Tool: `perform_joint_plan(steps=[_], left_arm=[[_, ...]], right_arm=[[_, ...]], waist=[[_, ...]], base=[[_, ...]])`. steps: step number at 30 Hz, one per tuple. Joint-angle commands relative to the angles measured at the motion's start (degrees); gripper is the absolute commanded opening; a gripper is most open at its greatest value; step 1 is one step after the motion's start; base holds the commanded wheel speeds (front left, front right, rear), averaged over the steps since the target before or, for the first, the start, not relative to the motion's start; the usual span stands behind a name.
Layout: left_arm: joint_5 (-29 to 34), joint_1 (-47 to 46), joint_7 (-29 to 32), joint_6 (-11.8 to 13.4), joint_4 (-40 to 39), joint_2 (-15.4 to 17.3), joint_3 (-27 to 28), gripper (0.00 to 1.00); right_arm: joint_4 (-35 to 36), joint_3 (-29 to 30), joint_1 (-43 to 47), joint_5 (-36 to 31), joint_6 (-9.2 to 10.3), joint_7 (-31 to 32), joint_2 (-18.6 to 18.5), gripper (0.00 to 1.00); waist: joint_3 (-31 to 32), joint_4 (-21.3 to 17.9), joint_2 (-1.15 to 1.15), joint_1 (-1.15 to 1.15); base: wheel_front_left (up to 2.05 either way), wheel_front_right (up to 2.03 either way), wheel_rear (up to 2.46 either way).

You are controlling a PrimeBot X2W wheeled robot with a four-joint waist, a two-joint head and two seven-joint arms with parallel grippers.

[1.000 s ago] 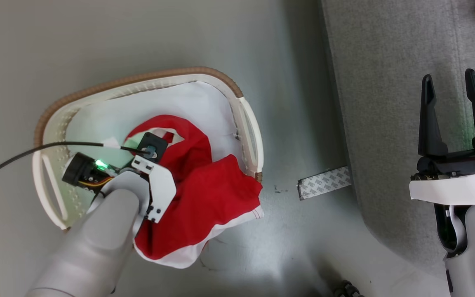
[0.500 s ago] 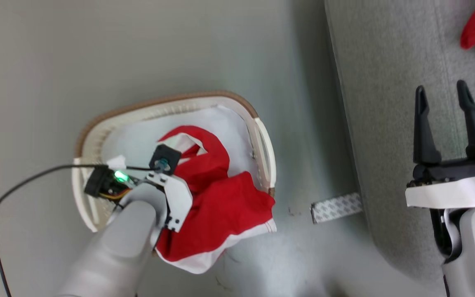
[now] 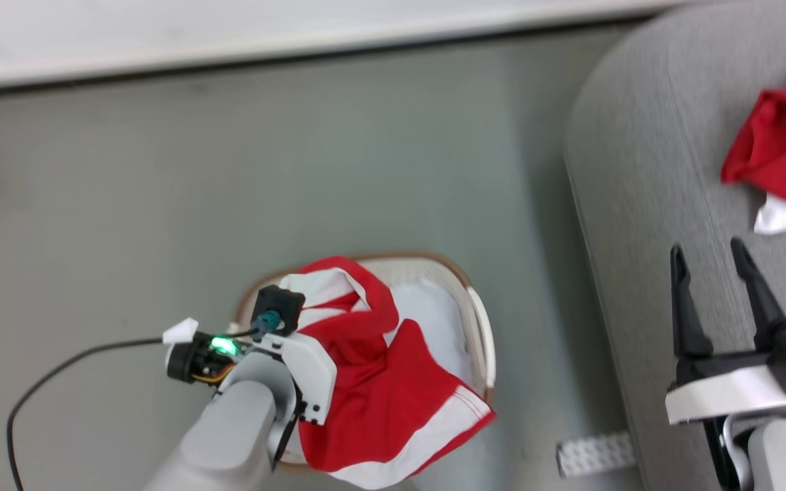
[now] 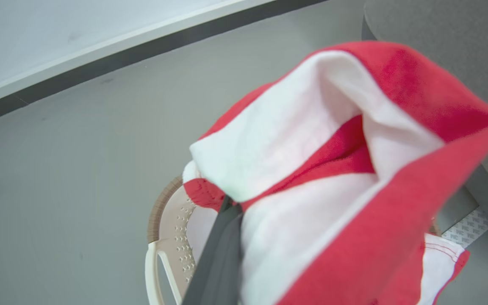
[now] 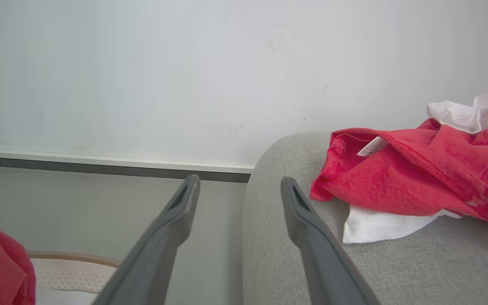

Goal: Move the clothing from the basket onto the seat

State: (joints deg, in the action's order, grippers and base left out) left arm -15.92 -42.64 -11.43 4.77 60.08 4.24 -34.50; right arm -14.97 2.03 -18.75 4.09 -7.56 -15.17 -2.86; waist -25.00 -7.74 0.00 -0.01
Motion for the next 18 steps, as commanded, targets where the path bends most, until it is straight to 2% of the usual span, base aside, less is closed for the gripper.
perform_joint_plan(steps=[1, 9, 18], left_arm=[[-1.34, 1.67, -0.59, 0.29, -1.03, -0.04, 0.45, 0.00], [-4.41, 6.13, -1.10, 1.20, -8.09, 1.76, 2.65, 0.00], [-6.34, 11.60, 2.21, 2.84, -18.60, 5.07, 4.03, 0.00]], right_arm=[[-0.66, -0.04, 1.88, -0.39, 0.15, 0.04, -0.07, 1.00], [-2.74, -0.15, 6.98, -0.62, 0.16, 0.04, -0.07, 1.00], [-3.93, -0.99, 11.28, 0.40, 0.15, 0.04, -0.07, 1.00]], waist=[[6.88, 4.16, 0.00, 0.01], [16.36, 7.31, 0.00, 0.01], [23.44, 7.88, 0.00, 0.01]], base=[[0.00, 0.00, 0.00], [0.00, 0.00, 0.00], [0.00, 0.00, 0.00]])
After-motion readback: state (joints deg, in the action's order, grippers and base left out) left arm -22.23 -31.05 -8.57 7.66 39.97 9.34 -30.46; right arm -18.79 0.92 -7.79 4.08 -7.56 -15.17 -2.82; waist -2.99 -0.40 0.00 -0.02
